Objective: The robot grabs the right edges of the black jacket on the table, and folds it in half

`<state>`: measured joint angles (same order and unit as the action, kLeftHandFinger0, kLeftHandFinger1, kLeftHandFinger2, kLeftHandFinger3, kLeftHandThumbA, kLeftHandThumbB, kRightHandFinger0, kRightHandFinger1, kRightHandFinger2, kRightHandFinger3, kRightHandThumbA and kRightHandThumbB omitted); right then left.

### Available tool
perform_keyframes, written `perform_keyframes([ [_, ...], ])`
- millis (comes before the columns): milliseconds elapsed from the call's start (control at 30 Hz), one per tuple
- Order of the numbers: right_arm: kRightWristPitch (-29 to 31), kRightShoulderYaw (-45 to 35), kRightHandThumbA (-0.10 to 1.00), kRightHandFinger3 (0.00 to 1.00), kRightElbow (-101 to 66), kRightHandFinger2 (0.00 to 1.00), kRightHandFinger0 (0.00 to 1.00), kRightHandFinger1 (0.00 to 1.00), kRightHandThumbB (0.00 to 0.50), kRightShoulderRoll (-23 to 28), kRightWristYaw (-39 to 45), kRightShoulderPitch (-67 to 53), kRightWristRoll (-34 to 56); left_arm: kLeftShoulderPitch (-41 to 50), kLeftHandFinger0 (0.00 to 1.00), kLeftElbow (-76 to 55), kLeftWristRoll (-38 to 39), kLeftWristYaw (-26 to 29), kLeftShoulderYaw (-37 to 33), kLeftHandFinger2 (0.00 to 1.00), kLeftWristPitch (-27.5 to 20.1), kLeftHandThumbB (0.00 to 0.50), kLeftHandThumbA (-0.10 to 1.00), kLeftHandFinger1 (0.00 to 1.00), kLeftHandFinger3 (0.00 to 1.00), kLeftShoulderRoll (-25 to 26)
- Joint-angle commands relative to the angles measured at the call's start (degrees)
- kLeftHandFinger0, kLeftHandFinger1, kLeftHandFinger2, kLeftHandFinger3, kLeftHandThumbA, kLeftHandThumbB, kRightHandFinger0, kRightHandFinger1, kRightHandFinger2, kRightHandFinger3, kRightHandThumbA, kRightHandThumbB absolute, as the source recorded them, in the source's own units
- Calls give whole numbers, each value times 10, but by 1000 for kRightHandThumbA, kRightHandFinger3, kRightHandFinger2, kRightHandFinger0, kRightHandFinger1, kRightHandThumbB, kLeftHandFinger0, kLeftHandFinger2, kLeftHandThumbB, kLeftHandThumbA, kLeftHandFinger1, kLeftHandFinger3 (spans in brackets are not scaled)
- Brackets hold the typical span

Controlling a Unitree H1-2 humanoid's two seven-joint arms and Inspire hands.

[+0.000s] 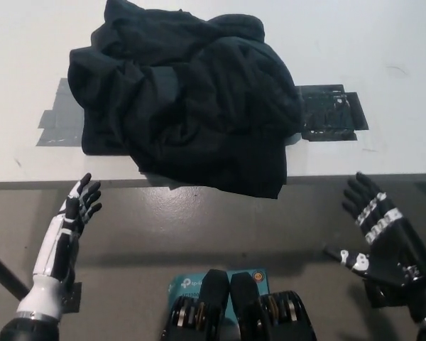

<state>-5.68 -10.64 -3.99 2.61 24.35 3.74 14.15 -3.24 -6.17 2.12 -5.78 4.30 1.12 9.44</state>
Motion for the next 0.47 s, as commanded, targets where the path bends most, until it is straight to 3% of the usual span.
perform_keyframes([
  [0,65,8,1000,1000,23,1000,1000,1000,179,16,-10,-12,-8,13,1000,-25,10,-10,-1,1000,-21,116,1000,1000,1000,8],
  [100,63,16,1000,1000,25,1000,1000,1000,172,22,-8,-19,-3,22,1000,-33,8,-11,-2,1000,-24,85,1000,1000,1000,11],
  [433,77,36,1000,1000,44,1000,1000,1000,153,35,-14,-16,-7,28,1000,-31,7,-11,-5,1000,-27,90,1000,1000,1000,12],
])
